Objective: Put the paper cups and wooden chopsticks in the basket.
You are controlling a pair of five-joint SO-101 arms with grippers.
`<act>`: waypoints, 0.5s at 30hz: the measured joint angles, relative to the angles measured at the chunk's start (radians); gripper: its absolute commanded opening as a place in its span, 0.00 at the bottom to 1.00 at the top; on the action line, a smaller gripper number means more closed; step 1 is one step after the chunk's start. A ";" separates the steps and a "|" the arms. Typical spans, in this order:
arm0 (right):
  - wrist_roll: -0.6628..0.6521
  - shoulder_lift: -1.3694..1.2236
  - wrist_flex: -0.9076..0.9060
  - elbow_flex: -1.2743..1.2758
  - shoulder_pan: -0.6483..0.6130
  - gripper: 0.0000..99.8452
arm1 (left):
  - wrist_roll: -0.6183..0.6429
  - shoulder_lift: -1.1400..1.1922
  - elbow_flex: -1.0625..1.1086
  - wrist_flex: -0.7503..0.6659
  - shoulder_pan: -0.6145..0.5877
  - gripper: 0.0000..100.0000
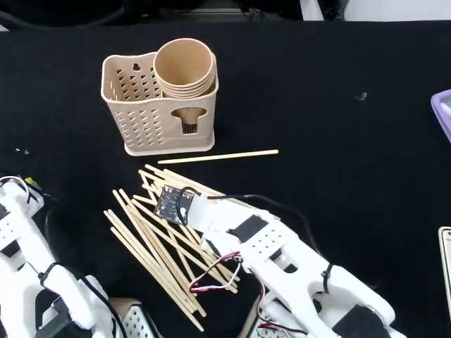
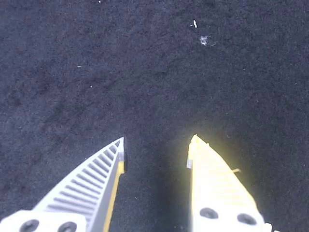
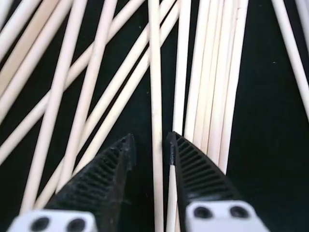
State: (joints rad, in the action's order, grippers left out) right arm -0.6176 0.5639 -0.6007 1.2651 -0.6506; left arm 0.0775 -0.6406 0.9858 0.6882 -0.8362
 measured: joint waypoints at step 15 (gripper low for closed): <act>0.000 0.000 0.049 0.000 0.037 0.13 | 0.000 0.000 0.000 0.000 0.000 0.22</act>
State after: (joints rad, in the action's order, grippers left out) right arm -0.6176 0.5639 -0.5516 1.2651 -0.6137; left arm 0.0775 -0.6406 0.9858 0.6882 -0.8362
